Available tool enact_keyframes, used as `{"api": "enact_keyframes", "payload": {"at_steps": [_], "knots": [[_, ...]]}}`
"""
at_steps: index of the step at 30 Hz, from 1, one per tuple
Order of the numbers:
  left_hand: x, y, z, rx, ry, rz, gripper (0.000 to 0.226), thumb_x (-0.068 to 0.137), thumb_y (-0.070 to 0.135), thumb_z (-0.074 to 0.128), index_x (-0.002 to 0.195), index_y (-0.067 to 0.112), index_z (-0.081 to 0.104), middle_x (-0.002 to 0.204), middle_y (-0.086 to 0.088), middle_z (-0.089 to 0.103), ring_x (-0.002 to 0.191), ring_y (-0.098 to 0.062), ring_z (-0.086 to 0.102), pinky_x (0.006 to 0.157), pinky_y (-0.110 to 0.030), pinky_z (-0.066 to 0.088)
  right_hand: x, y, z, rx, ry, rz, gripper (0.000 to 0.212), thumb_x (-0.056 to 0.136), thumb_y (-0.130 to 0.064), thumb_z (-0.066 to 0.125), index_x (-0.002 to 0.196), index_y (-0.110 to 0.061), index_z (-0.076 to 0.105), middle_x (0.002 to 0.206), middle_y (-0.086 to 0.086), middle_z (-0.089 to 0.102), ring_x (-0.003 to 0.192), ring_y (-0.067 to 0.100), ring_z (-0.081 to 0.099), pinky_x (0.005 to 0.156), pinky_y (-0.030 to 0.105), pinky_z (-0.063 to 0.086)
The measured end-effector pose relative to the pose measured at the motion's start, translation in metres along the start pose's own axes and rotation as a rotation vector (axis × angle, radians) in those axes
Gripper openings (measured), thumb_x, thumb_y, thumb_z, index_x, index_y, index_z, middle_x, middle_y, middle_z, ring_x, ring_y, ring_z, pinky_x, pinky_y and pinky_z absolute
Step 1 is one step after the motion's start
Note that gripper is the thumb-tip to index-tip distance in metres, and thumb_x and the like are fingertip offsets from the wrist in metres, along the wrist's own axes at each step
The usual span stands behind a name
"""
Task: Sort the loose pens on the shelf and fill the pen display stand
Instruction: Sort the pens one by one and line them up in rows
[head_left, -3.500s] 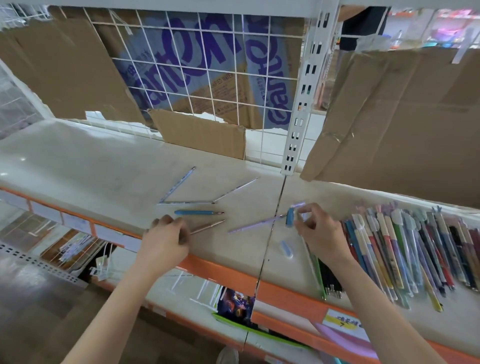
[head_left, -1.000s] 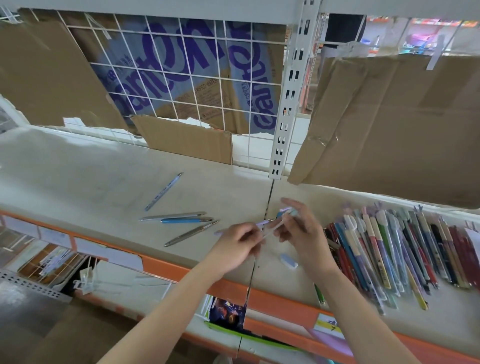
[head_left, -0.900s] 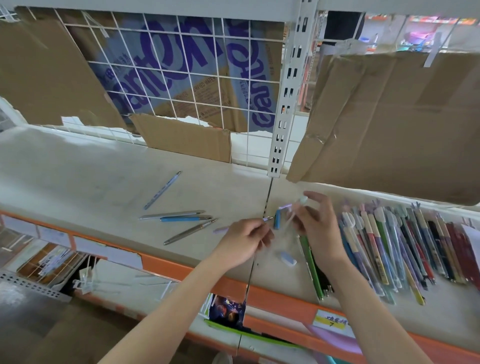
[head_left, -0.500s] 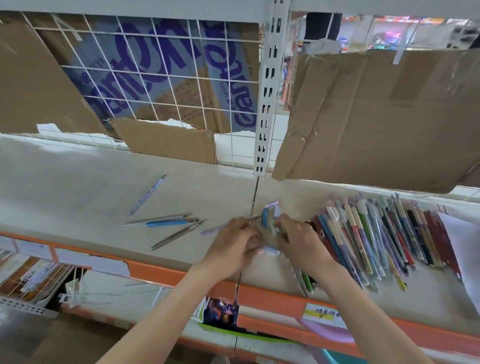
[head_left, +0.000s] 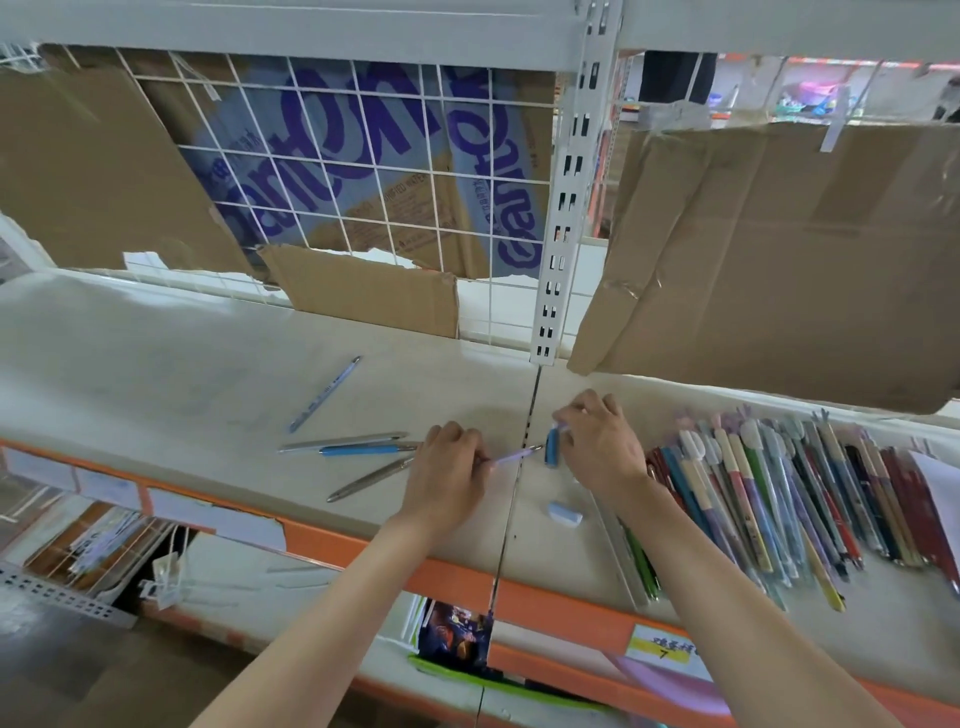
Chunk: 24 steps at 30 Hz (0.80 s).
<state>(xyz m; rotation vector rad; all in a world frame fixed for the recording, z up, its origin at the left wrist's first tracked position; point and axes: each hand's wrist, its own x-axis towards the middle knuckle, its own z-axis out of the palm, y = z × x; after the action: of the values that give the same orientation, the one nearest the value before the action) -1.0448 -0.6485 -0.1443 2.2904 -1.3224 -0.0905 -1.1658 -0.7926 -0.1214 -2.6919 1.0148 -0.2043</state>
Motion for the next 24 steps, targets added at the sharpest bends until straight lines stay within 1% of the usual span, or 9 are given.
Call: {"api": "enact_keyframes", "payload": {"at_steps": [4,6,8,10,12,15,17,20,24], "knots": [[-0.008,0.0,-0.005,-0.064,0.039,0.009,0.015,0.092,0.021,0.053,0.095,0.007,0.058,0.096,-0.01,0.058,0.093,-0.026,0.05,0.078,-0.034,0.038,0.002,0.006,0.003,-0.193,0.032,-0.033,0.017,0.095,-0.019,0.043,0.106,-0.016,0.055,0.113,-0.001,0.053,0.111,0.019,0.039,0.087,0.027,0.032],[-0.013,0.001,-0.01,-0.19,0.055,-0.02,0.012,0.093,0.019,0.053,0.094,0.007,0.056,0.091,-0.006,0.06,0.085,-0.023,0.054,0.073,-0.035,0.042,0.001,0.008,0.0,-0.095,0.118,-0.058,0.013,0.094,-0.017,0.047,0.101,-0.012,0.056,0.106,0.001,0.057,0.105,0.02,0.044,0.081,0.026,0.032],[-0.017,0.002,-0.016,-0.327,0.054,-0.056,0.007,0.093,0.018,0.055,0.09,0.012,0.053,0.08,0.002,0.06,0.074,-0.017,0.055,0.065,-0.03,0.041,-0.004,0.003,-0.006,0.265,0.201,-0.035,0.013,0.092,-0.012,0.052,0.104,-0.011,0.058,0.097,0.003,0.061,0.089,0.017,0.052,0.071,0.017,0.037],[-0.021,0.004,-0.02,-0.444,0.03,-0.086,0.008,0.092,0.016,0.056,0.086,0.016,0.051,0.073,0.005,0.06,0.07,-0.013,0.057,0.064,-0.026,0.041,-0.011,-0.005,-0.011,0.692,0.157,0.029,0.022,0.091,-0.006,0.053,0.106,-0.02,0.061,0.082,-0.003,0.064,0.075,0.009,0.056,0.066,0.007,0.041],[-0.024,0.005,-0.022,-0.524,0.014,-0.105,0.009,0.091,0.013,0.057,0.084,0.015,0.051,0.071,0.004,0.061,0.071,-0.012,0.058,0.07,-0.026,0.043,-0.018,-0.012,-0.013,1.033,0.097,0.076,0.025,0.091,-0.001,0.051,0.097,-0.021,0.065,0.071,-0.007,0.066,0.07,0.007,0.059,0.067,0.013,0.047],[-0.027,0.006,-0.025,-0.565,0.001,-0.125,0.01,0.091,0.011,0.057,0.083,0.014,0.052,0.068,0.007,0.061,0.072,-0.011,0.058,0.072,-0.028,0.043,-0.024,-0.017,-0.012,1.292,0.117,0.135,0.017,0.092,0.0,0.054,0.092,-0.013,0.065,0.078,0.004,0.07,0.071,0.009,0.063,0.066,0.016,0.051],[-0.027,0.006,-0.027,-0.576,-0.011,-0.129,0.008,0.09,0.01,0.058,0.084,0.011,0.053,0.068,0.007,0.061,0.073,-0.014,0.059,0.073,-0.03,0.044,-0.025,-0.019,-0.011,1.348,0.145,0.141,0.014,0.091,0.0,0.055,0.091,-0.01,0.064,0.083,0.014,0.069,0.069,0.01,0.062,0.066,0.016,0.051],[-0.027,0.005,-0.027,-0.579,-0.017,-0.12,0.007,0.09,0.01,0.058,0.084,0.009,0.054,0.068,0.005,0.062,0.073,-0.017,0.06,0.074,-0.033,0.045,-0.025,-0.02,-0.01,1.356,0.168,0.134,0.013,0.09,0.001,0.056,0.091,-0.009,0.064,0.083,0.019,0.066,0.067,0.011,0.06,0.067,0.017,0.051],[-0.027,0.005,-0.028,-0.587,-0.015,-0.107,0.008,0.09,0.01,0.059,0.083,0.011,0.054,0.069,0.003,0.062,0.073,-0.019,0.06,0.073,-0.034,0.045,-0.025,-0.019,-0.011,1.316,0.192,0.119,0.015,0.091,-0.002,0.056,0.091,-0.013,0.065,0.082,0.013,0.068,0.068,0.01,0.059,0.068,0.017,0.051]]}}
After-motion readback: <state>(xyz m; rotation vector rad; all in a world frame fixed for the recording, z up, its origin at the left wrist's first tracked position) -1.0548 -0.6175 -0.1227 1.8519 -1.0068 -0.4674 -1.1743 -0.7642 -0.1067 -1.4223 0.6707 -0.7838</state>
